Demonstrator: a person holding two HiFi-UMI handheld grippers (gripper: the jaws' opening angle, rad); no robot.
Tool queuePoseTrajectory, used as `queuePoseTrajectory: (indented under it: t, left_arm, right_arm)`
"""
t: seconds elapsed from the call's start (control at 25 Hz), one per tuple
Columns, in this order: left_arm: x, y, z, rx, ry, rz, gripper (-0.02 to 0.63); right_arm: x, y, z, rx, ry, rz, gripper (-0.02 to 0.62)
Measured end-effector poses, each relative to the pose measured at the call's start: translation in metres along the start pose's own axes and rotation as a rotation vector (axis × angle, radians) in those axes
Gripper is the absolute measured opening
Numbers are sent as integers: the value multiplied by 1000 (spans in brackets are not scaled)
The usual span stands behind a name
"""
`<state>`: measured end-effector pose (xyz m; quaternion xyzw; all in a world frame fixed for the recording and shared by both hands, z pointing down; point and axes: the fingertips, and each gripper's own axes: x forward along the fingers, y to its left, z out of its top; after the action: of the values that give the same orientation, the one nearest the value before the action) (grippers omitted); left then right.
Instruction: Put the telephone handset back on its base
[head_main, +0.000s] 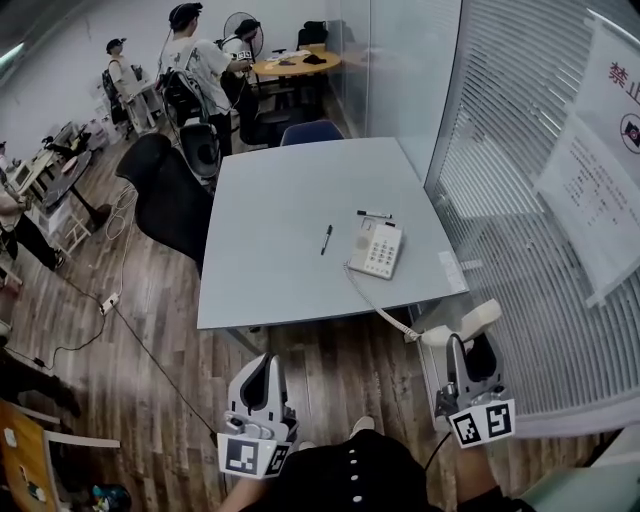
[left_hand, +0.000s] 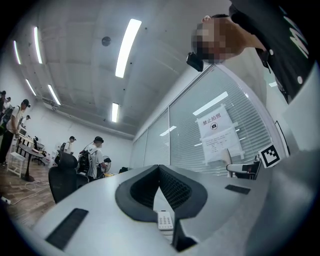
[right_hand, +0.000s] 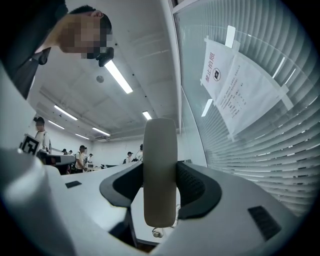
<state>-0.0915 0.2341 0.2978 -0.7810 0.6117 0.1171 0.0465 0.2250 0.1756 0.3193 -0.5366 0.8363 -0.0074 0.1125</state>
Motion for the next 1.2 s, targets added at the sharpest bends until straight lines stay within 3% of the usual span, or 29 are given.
queuePoseTrajectory:
  t: [0.52, 0.76, 1.2]
  left_arm:
    - [47, -30, -15, 1, 7, 49, 14]
    - [56, -40, -26, -7, 39, 48, 14]
    - [86, -15, -32, -5, 28, 36, 14]
  right_arm:
    - [33, -42, -2, -2, 18, 82, 222]
    - [38, -56, -8, 20, 34, 74, 222]
    - [70, -59, -14, 12, 40, 56, 222]
